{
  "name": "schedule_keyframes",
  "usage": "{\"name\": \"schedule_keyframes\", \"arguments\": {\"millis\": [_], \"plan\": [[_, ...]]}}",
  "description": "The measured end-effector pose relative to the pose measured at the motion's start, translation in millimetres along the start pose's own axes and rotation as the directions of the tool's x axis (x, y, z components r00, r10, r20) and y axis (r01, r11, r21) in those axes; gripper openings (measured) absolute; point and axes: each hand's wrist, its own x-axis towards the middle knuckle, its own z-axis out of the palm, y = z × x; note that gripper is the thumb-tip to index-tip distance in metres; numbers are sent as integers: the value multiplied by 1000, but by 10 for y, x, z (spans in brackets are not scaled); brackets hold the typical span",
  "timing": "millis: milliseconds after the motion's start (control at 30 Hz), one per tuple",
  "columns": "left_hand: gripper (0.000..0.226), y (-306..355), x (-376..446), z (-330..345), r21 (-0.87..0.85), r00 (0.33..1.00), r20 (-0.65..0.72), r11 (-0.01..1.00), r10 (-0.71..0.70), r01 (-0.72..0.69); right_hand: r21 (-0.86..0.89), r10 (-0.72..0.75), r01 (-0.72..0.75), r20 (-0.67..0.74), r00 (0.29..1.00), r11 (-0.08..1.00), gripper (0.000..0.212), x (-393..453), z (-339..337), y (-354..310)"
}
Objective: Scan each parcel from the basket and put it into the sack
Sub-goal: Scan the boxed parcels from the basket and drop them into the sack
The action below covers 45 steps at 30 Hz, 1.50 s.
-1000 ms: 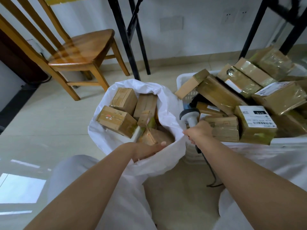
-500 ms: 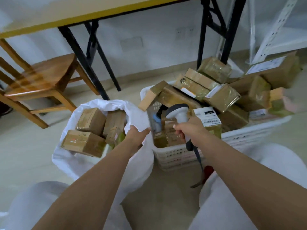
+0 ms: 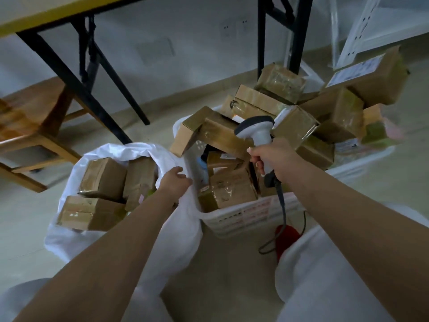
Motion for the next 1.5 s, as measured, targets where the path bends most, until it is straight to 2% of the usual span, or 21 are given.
{"name": "schedule_keyframes", "arguments": {"millis": [100,167,233,300,400,433,533,700,767,833,933,1000,1033,1067,1133,1167,1233,1300,1333,1400,1500], "plan": [[56,232,-77,74,185,993,2,976,119,-117,13,-5,5,11,1000,1000,22,98,-54,8],[54,362,-140,176,174,978,-8,963,211,-206,26,-12,11,23,1000,1000,18,134,-85,64],[59,482,-173,317,150,975,29,963,221,-222,59,-14,13,23,1000,998,14,151,-105,146],[63,576,-186,527,136,980,100,974,170,-183,101,-5,2,23,1000,995,15,170,-102,206],[129,670,-204,829,219,989,144,975,15,-47,94,-14,14,3,1000,996,18,252,-84,209],[137,689,-196,899,260,992,122,966,-29,-3,85,-15,14,2,1000,996,18,280,-84,200],[134,693,-145,972,291,991,43,950,-128,110,53,12,-13,13,1000,999,17,329,-93,189],[129,503,-53,792,204,989,46,970,-142,130,-4,9,-9,0,1000,1000,17,315,-131,207],[120,519,-214,656,251,998,18,966,-67,60,-3,-1,1,-7,1000,1000,16,297,-145,216],[111,475,-316,511,374,994,-38,924,104,-83,36,-6,7,-13,1000,999,14,285,-151,243],[119,327,-456,266,443,930,-62,845,362,-299,90,-21,24,-33,999,996,12,214,-142,263],[117,256,-570,79,357,916,-50,864,397,-355,112,-29,34,-43,999,993,15,127,-109,240],[109,227,-610,-11,242,930,-45,907,364,-344,110,-40,46,-54,998,993,18,70,-78,218],[96,213,-646,-97,63,952,-40,952,304,-301,103,-57,64,-68,996,993,21,25,-42,210],[72,195,-700,-245,-288,996,1,954,87,-82,112,-98,104,-64,993,988,25,-102,46,169],[66,180,-719,-309,-407,998,46,912,-42,57,143,-118,122,-35,992,982,28,-168,98,155],[73,133,-772,-450,-559,960,180,781,-214,279,195,-134,128,19,991,973,31,-322,211,123],[90,70,-828,-565,-626,912,313,665,-264,407,187,-141,124,83,986,975,30,-483,323,88],[96,40,-853,-608,-635,903,341,644,-262,427,166,-141,123,103,985,978,34,-519,391,92],[101,1,-908,-683,-632,921,303,671,-247,388,107,-145,134,96,985,985,50,-610,514,70],[93,-14,-1018,-779,-669,964,235,699,-125,253,37,-150,149,20,988,988,53,-681,629,24]]}}
